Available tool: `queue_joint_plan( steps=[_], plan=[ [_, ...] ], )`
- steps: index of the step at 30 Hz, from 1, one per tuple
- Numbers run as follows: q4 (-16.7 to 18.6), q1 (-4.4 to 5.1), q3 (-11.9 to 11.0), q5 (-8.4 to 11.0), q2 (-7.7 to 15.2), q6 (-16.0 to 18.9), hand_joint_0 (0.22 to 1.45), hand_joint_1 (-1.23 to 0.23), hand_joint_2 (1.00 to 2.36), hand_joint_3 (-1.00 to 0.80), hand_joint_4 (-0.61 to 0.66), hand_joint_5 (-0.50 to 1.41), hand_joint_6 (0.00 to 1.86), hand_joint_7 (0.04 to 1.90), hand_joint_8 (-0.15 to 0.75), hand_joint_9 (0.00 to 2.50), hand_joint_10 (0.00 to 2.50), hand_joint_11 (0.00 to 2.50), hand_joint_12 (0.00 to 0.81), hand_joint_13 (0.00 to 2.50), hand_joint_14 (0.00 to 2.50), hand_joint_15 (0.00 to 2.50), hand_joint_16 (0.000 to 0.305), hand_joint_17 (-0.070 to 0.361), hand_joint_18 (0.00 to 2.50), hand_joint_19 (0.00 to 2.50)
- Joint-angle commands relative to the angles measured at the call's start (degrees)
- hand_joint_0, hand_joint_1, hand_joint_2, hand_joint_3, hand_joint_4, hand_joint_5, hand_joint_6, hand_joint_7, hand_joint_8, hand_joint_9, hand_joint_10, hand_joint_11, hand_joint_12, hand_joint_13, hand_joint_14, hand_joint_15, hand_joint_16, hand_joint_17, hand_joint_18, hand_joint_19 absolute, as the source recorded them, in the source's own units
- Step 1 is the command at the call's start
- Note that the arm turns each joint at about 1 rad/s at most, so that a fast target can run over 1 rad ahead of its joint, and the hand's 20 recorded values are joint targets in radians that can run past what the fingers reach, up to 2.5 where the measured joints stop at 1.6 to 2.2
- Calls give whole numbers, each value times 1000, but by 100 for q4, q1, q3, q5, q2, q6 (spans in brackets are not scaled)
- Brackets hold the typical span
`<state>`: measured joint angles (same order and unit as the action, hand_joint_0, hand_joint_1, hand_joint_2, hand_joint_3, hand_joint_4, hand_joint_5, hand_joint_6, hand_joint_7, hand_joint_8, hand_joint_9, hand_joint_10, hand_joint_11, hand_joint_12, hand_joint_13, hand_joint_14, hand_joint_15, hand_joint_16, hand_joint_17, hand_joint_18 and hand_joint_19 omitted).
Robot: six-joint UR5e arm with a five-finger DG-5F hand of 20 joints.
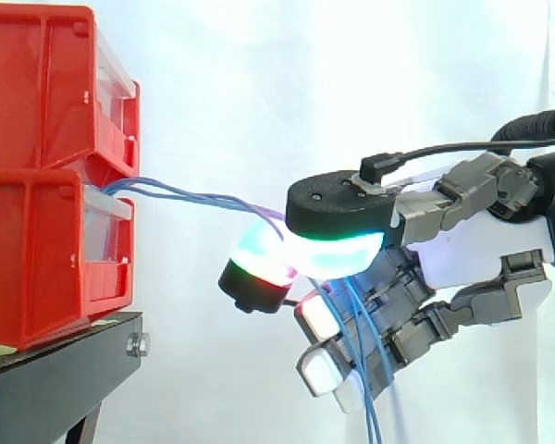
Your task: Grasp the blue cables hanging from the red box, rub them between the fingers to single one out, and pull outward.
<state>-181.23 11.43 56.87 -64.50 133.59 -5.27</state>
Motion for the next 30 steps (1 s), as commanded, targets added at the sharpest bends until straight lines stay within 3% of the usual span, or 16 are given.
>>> queue_joint_plan(
  steps=[1,10,15,26,30],
  plan=[
    [0,-1,0,8,9,0,699,-917,1000,-500,24,-153,888,949,266,1033,21,649,341,935,20,488,46,104,814,443],
    [0,-1,0,-1,0,0,538,-752,1000,-500,60,-145,876,949,280,1077,23,657,362,963,22,514,51,114,829,486],
    [0,-9,0,-1,0,0,514,-652,1000,-500,81,-145,863,929,293,1089,22,643,375,976,21,520,52,117,821,489],
    [0,-9,0,-1,0,0,516,-519,1000,-500,75,-146,851,941,301,1097,22,640,379,980,20,522,51,115,787,501],
    [0,-9,0,-1,0,0,584,-578,1010,-339,54,-148,848,974,286,1090,23,662,366,965,22,536,48,107,754,521]
  ],
)
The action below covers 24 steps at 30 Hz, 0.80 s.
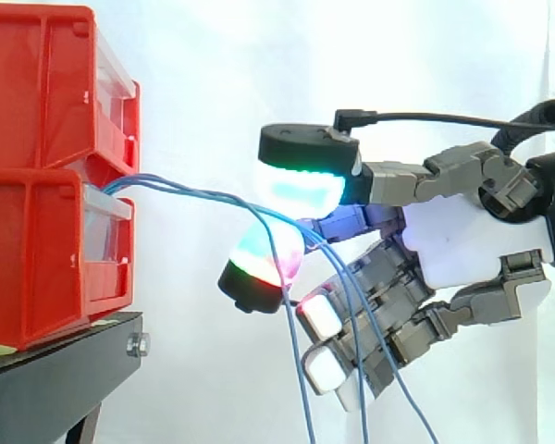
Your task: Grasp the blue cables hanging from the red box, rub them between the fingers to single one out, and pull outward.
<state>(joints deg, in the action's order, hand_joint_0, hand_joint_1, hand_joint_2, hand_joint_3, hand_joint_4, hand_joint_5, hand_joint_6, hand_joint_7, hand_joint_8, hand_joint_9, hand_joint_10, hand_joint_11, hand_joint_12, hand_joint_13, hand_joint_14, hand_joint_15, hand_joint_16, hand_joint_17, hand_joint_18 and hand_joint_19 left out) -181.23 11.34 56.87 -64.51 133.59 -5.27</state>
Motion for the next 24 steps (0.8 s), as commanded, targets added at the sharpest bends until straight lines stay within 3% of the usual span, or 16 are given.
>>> queue_joint_plan(
  steps=[1,11,16,24],
  plan=[
    [0,0,0,0,0,0,587,-594,1010,-299,53,-145,852,953,300,1102,23,648,383,982,20,532,51,114,780,500],
    [0,0,0,0,0,0,588,-684,1010,-187,88,-154,872,899,314,1087,19,648,397,994,20,520,55,123,811,477],
    [0,0,0,0,0,0,565,-688,1009,-355,74,-163,867,912,284,1054,23,665,363,959,21,542,47,106,753,519],
    [0,0,0,9,0,0,529,-633,1002,-466,87,-160,852,882,294,1093,24,708,371,967,22,532,49,110,764,507]
  ],
)
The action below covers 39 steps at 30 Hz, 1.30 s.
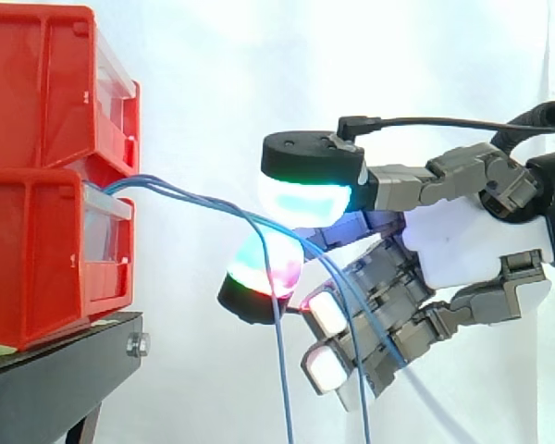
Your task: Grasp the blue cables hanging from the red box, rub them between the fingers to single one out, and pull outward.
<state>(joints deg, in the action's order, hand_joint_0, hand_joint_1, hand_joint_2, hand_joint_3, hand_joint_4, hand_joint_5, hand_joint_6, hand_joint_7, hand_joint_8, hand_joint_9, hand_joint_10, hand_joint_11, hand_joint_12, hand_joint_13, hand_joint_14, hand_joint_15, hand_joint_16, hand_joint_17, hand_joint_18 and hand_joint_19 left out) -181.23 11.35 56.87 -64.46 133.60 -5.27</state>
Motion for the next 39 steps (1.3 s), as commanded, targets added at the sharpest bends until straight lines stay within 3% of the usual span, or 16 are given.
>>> queue_joint_plan(
  steps=[1,13,18,25,31,39],
  plan=[
    [0,-1,0,-5,0,0,528,-632,1002,-466,81,-159,851,881,294,1094,21,709,374,969,20,537,49,110,765,507],
    [-9,-1,0,-5,0,0,596,-696,1014,-279,52,-154,857,949,283,1088,24,717,356,955,22,535,46,104,755,513],
    [-18,-1,0,-5,0,0,612,-789,1014,-197,70,-153,874,932,288,1078,22,700,370,960,20,527,50,111,788,486],
    [-26,-1,0,4,0,0,697,-902,1009,-376,28,-161,872,927,264,1030,23,698,347,927,22,515,47,106,781,468],
    [-79,-1,0,-5,9,0,728,-897,1000,-500,52,-161,869,876,264,1029,21,698,345,930,21,513,47,107,803,464],
    [-70,-1,0,-5,0,0,547,-726,1000,-500,88,-154,860,915,283,1073,23,697,353,955,23,538,49,110,799,507]
  ],
)
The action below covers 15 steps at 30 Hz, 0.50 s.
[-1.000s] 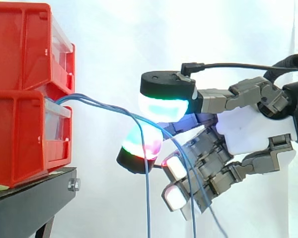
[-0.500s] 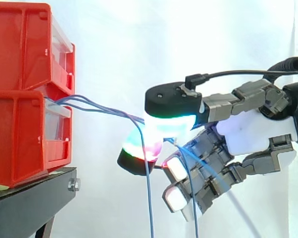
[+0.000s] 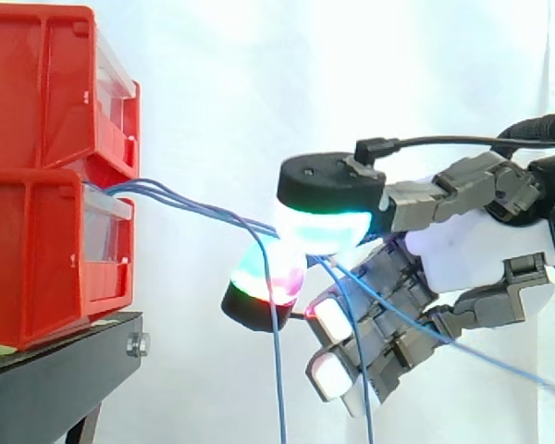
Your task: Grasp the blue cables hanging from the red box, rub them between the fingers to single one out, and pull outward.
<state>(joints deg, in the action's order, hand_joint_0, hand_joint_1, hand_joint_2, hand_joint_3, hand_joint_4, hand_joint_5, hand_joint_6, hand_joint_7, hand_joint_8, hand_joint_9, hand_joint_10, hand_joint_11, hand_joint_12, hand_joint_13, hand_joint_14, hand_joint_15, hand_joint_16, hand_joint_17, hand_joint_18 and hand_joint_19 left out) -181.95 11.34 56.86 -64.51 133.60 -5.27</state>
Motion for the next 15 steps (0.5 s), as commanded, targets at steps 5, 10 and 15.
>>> queue_joint_plan(
  steps=[5,10,15],
  plan=[
    [2,0,0,0,0,0,530,-657,1000,-500,87,-153,856,905,285,1079,21,690,363,963,21,534,49,111,795,503],
    [2,0,0,0,0,0,566,-623,1000,-500,62,-150,852,917,282,1088,23,694,356,961,21,530,47,106,778,515],
    [2,0,0,0,0,0,605,-585,1004,-439,52,-146,855,936,279,1093,23,693,348,962,21,533,46,104,778,521]
  ],
)
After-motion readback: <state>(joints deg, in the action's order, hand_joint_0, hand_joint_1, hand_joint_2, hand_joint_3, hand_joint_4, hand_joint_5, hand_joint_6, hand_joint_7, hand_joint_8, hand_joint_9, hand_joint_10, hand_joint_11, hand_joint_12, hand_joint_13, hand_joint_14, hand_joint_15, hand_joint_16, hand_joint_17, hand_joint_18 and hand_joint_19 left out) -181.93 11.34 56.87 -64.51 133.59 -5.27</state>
